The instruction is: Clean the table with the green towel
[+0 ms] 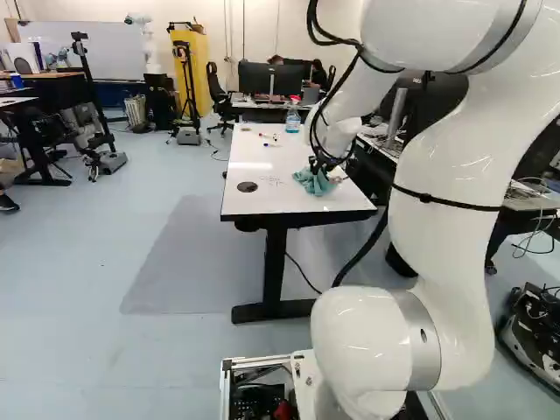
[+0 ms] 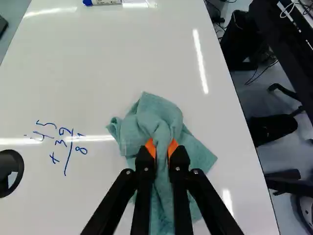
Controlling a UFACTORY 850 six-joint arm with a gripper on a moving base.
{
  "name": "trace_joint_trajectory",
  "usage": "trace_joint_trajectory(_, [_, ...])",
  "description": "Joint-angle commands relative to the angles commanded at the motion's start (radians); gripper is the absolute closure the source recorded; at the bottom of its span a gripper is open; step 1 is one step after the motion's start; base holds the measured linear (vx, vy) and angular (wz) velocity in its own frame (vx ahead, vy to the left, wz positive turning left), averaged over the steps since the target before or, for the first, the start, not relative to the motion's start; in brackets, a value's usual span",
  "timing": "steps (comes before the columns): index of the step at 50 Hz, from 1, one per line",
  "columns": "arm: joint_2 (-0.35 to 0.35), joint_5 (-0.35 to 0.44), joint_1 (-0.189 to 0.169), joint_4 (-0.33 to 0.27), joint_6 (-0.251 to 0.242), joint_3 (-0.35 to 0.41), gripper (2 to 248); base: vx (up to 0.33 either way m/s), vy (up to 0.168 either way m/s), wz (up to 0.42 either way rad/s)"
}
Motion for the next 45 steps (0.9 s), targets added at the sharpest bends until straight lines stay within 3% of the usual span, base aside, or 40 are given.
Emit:
trace_joint_trajectory(17, [0.051, -0.091, 0.003, 0.000, 0.000, 0.014, 204, 0.000, 0.000, 0.000])
trace_joint_trajectory(45, [0.144, -0.327, 0.009, 0.000, 0.000, 0.040, 204, 0.000, 0.000, 0.000])
